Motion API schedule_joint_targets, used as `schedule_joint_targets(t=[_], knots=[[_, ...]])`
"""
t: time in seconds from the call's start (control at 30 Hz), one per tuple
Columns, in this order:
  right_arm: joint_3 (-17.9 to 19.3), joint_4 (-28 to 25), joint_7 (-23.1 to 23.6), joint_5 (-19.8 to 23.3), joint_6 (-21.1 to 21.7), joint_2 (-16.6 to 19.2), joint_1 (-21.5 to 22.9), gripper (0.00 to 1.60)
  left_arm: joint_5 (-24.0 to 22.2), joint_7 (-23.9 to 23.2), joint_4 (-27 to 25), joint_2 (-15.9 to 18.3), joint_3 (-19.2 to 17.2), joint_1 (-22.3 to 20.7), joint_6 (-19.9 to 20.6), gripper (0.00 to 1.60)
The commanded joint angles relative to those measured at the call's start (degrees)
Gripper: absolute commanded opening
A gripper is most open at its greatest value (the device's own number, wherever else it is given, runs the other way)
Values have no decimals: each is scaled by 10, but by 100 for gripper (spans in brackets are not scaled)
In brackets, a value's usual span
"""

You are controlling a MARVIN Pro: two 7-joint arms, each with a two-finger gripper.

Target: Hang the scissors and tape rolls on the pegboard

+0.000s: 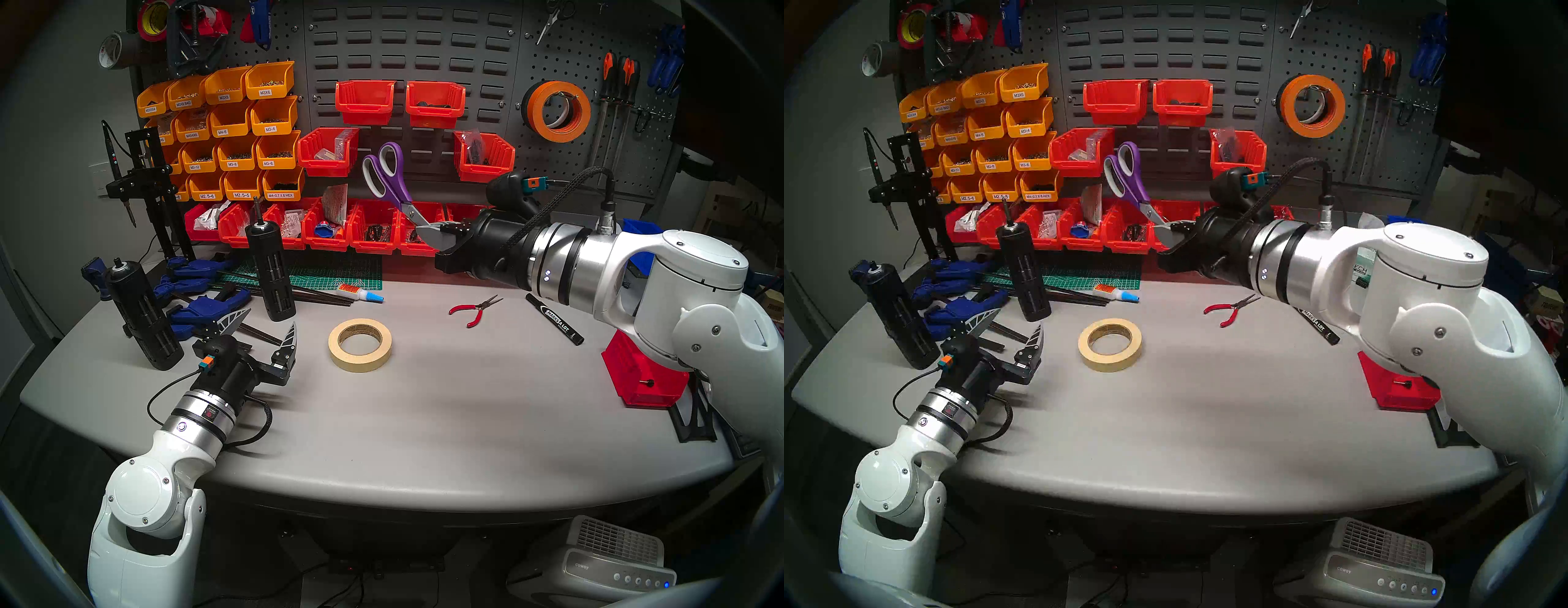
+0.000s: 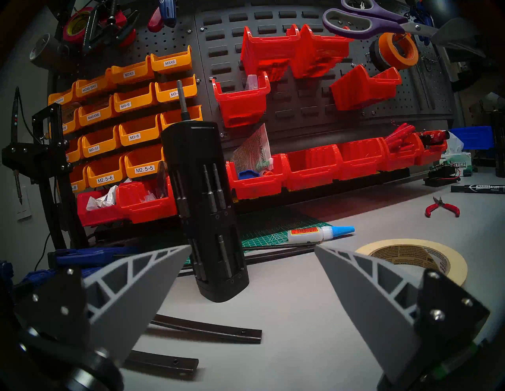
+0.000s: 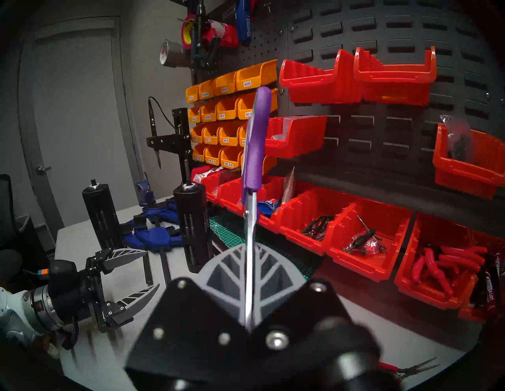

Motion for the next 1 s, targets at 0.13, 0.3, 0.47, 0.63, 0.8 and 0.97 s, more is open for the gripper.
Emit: schedule_joint_targets(t=[0.13,0.3,0.47,0.63,0.8,0.97], knots=[[95,-5,11,22,-73,48,-38,0,0,-1,-7,0,1,-1,-3,160],[134,-5,7,38,-94,62,-65,0,0,-1,-7,0,1,-1,-3,160],[167,-5,-3,49,-110,69,-91,0,0,-1,-7,0,1,-2,-3,160],[200,-5,-21,56,-122,69,-119,0,0,-1,-6,0,1,-2,-2,160],[232,-5,-33,65,-136,57,-141,0,0,-1,-6,0,1,-2,-2,160],[264,-5,-43,68,-146,47,-158,0,0,-1,-6,0,1,-2,-2,160]])
